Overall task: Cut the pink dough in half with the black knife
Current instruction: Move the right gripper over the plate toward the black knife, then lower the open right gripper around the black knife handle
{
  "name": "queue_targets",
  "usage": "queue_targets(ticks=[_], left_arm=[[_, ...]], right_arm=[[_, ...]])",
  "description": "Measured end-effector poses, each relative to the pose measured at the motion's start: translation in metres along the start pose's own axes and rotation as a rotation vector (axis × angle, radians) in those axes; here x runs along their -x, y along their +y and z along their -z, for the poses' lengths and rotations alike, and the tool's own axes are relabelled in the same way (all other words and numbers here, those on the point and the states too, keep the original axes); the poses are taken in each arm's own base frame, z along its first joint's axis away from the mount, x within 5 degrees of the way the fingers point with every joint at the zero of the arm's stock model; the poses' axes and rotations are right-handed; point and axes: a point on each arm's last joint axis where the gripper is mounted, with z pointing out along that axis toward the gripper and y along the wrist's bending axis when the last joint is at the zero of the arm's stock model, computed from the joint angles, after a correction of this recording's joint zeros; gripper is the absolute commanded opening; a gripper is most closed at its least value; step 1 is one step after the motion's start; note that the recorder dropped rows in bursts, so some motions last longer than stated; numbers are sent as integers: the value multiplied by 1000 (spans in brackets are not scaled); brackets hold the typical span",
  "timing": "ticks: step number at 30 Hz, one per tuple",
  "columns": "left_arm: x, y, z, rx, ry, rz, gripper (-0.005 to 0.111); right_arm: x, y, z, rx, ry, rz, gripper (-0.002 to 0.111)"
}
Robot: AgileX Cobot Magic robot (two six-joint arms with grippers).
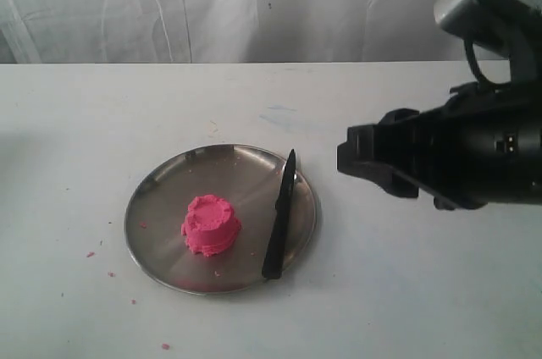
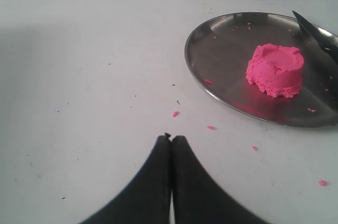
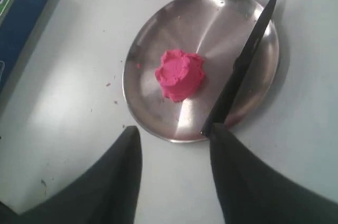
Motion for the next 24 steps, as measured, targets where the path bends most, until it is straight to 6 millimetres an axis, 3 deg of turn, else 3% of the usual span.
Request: queue_targets(ticks=[8,17,24], left_arm=[[0,0,0,0,-2,0,0],[0,0,0,0,-2,0,0],[0,0,0,0,-2,0,0]], right_arm=[[34,7,13,21,-159,-23,40],[51,15,25,35,-235,-23,40],[60,-2,34,19,-269,-64,40]])
